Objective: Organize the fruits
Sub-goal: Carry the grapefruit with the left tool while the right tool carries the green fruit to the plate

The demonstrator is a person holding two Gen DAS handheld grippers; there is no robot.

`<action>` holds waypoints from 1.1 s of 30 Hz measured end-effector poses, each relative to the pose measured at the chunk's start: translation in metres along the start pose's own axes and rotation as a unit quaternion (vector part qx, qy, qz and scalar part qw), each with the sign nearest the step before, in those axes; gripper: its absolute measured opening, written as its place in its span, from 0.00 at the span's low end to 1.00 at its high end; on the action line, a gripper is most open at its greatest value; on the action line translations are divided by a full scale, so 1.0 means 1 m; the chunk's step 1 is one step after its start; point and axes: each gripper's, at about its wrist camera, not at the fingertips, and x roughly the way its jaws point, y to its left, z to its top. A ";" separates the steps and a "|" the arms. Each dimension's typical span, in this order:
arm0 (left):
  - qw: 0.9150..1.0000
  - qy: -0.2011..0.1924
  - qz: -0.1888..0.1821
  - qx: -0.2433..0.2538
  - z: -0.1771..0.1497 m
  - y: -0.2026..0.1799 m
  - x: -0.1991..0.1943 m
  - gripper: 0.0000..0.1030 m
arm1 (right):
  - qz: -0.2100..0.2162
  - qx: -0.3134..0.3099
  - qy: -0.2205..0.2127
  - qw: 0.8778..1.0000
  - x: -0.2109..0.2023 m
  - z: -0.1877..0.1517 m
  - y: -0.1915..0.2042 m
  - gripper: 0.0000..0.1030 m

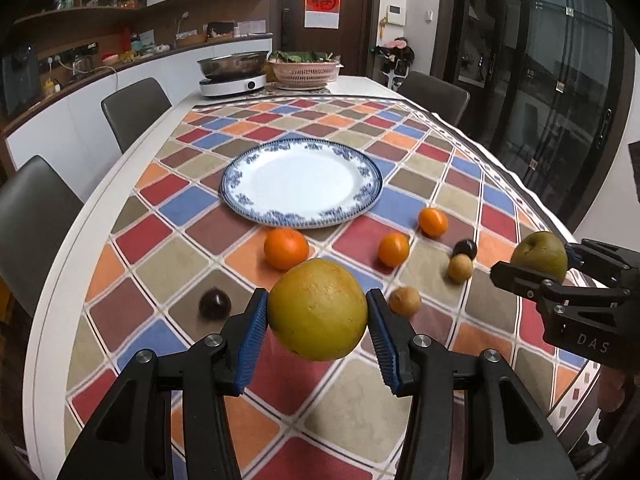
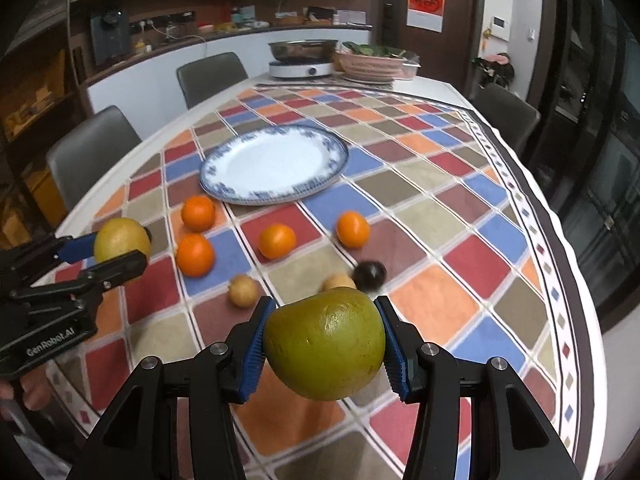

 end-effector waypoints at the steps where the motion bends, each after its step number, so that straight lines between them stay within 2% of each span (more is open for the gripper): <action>1: 1.000 -0.002 -0.001 0.000 0.003 0.001 0.000 0.47 | 0.011 0.004 0.001 1.000 0.001 0.005 0.000 0.49; 8: 1.000 -0.011 -0.002 -0.004 0.026 0.012 0.005 0.47 | 0.050 0.011 -0.005 0.999 0.014 0.035 0.004 0.49; 19: 1.000 -0.018 0.004 0.014 0.073 0.031 0.031 0.47 | 0.057 -0.027 -0.034 0.997 0.038 0.100 0.009 0.49; 27: 1.000 -0.009 -0.004 0.018 0.112 0.046 0.066 0.47 | 0.068 -0.032 -0.030 0.997 0.073 0.145 0.009 0.49; 33: 1.000 0.013 -0.014 0.024 0.132 0.056 0.102 0.47 | 0.076 -0.028 -0.014 0.997 0.107 0.170 0.005 0.49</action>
